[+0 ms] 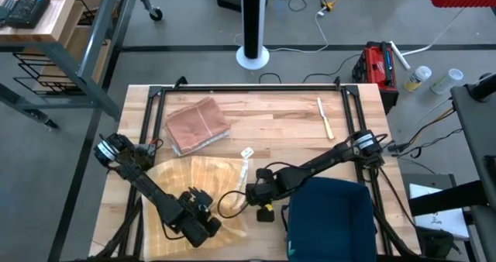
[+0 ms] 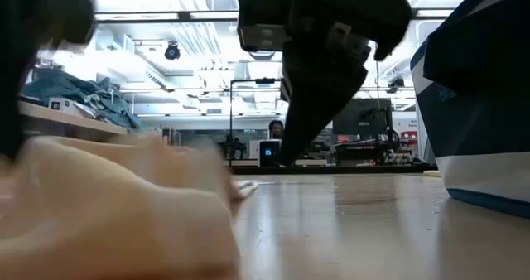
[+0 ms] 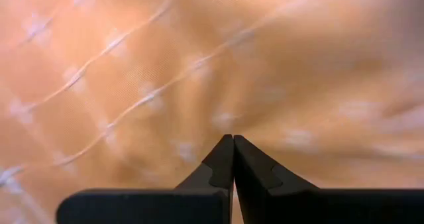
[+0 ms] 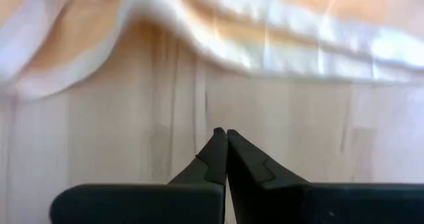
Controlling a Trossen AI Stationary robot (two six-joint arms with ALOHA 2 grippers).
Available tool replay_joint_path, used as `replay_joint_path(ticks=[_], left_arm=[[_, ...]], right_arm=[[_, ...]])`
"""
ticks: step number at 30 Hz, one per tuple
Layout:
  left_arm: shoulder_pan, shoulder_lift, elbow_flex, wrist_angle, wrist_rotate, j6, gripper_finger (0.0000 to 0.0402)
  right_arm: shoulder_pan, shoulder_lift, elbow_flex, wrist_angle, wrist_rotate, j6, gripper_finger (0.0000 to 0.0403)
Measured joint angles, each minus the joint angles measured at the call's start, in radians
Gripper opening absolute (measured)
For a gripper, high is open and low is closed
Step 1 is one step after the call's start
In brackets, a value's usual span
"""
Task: Fold towel
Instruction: Fold the yellow towel
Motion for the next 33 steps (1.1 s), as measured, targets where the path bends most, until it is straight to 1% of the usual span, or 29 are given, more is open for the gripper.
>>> replay_joint_path(ticks=[3,5,7,11,16,18,22,26,29,33], left_arm=[[0.003,-0.034,0.046,0.027,-0.086,0.062,0.0],[0.005,-0.032,0.062,0.031,-0.111,0.106,0.0],[0.011,-0.031,0.07,0.082,-0.138,0.158,0.0],[0.03,-0.003,0.052,0.204,-0.151,0.23,0.0],[0.062,0.082,0.047,0.252,-0.153,0.258,0.0],[0.078,0.122,0.047,0.251,-0.131,0.246,0.0],[0.121,0.147,0.05,0.25,-0.016,0.211,0.0],[0.14,0.163,0.049,0.236,0.031,0.171,0.0],[0.14,0.163,0.048,0.235,0.039,0.168,0.0],[0.128,0.163,0.047,0.233,0.043,0.162,0.0]], right_arm=[[0.002,-0.001,0.001,0.01,0.003,-0.003,0.0],[0.004,0.002,-0.002,0.019,0.008,-0.012,0.0],[0.004,0.006,-0.003,0.033,0.009,-0.014,0.0],[0.008,0.006,-0.004,0.098,0.01,-0.006,0.0],[0.022,0.008,-0.005,0.147,0.01,0.007,0.0],[0.024,0.012,-0.007,0.165,0.009,0.014,0.0],[0.022,0.03,-0.009,0.179,0.01,0.032,0.0],[0.024,0.058,-0.01,0.229,-0.027,0.08,0.0002],[0.024,0.081,-0.01,0.273,-0.078,0.116,0.002],[0.023,0.104,-0.011,0.311,-0.089,0.163,0.0066]])
